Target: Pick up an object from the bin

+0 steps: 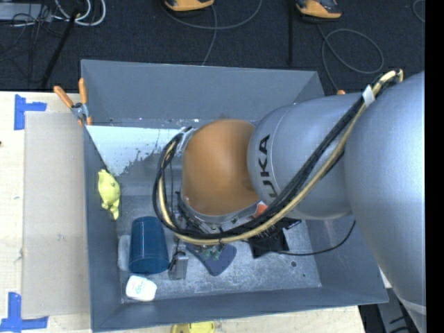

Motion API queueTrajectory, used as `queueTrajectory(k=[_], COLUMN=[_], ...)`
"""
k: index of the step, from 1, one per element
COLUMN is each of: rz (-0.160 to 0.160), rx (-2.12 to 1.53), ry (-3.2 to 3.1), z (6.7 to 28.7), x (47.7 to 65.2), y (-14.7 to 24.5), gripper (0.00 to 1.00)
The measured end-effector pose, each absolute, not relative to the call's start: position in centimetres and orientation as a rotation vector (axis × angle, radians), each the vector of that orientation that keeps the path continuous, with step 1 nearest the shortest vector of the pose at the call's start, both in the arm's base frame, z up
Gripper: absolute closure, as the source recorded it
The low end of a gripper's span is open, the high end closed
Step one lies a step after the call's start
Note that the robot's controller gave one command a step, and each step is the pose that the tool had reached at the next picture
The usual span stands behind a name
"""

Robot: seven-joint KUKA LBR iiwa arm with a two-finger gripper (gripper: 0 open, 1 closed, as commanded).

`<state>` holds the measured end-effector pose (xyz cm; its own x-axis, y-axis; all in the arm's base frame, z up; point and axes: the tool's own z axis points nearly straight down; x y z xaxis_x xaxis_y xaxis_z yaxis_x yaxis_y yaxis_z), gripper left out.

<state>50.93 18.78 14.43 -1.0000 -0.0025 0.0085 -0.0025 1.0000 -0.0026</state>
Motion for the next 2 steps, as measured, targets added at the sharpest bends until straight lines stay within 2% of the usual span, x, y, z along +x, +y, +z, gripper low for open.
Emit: queueTrajectory(k=[1,2], rz=[0.001,0.002], rx=[-0.002,0.132], ry=[-3.140,-3.142], z=[14.9,13.1], x=[51.1,51.3], y=[18.7,20.4], gripper=[0.00,0.00])
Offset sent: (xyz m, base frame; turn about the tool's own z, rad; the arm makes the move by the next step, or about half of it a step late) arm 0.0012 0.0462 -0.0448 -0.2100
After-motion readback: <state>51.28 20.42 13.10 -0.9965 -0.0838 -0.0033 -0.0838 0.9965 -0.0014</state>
